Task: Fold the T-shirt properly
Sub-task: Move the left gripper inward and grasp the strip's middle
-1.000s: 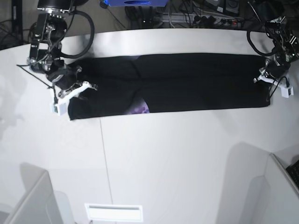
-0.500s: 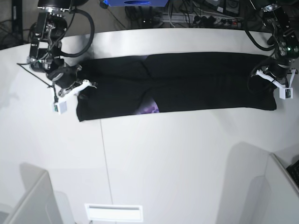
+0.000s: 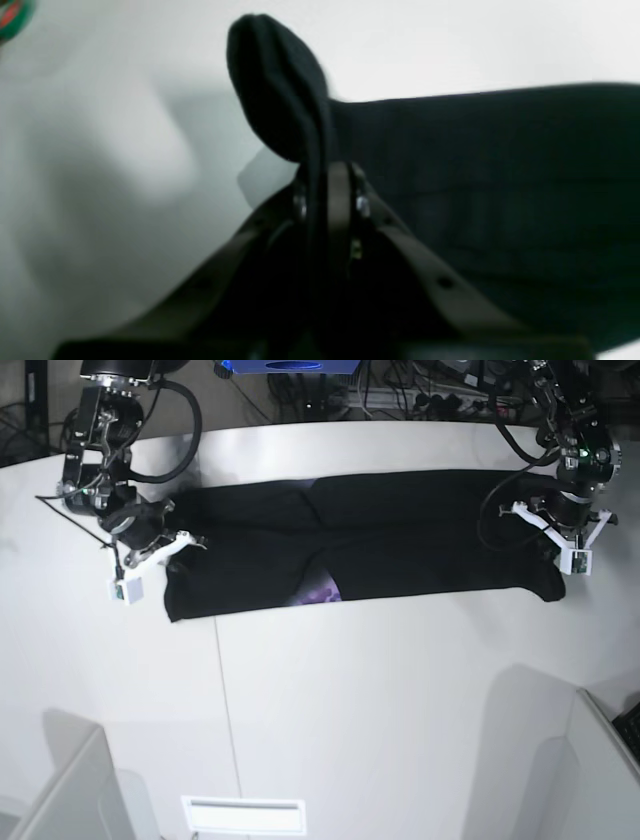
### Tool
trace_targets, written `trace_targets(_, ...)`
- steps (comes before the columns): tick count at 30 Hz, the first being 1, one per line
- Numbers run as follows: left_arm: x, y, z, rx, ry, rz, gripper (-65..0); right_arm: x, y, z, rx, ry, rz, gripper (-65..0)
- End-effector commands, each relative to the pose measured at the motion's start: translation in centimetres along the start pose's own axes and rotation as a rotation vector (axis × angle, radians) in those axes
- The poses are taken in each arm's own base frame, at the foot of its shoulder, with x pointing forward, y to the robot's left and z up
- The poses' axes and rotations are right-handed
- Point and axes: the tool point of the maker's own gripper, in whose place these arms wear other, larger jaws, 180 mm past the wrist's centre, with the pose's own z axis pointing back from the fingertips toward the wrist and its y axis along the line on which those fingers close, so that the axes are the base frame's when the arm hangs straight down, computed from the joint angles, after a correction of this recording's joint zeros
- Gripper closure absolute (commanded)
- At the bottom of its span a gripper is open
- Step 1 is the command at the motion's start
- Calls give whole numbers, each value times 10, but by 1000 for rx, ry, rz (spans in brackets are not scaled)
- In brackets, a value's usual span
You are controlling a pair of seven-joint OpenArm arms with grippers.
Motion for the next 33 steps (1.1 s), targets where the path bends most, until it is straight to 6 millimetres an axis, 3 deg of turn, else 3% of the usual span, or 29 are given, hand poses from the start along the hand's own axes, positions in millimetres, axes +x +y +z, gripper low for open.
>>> trace_targets(1, 9, -3, 3, -10, -35, -17, 0, 12, 3, 4, 14, -42, 16, 0)
trace_targets(15, 2, -72, -9, -146, -22, 57, 0, 12, 3, 4, 13, -42, 15, 0)
trace_targets(22, 4, -122, -13, -245, -8, 65, 0, 12, 3, 4, 12, -42, 13, 0)
trace_targets(29, 4, -153, -13, -314, -5, 61, 0, 12, 2, 4, 11, -42, 12, 0)
trace_targets(33, 4, -160, -12, -325, -5, 80, 0, 12, 2, 4, 11, -42, 12, 0)
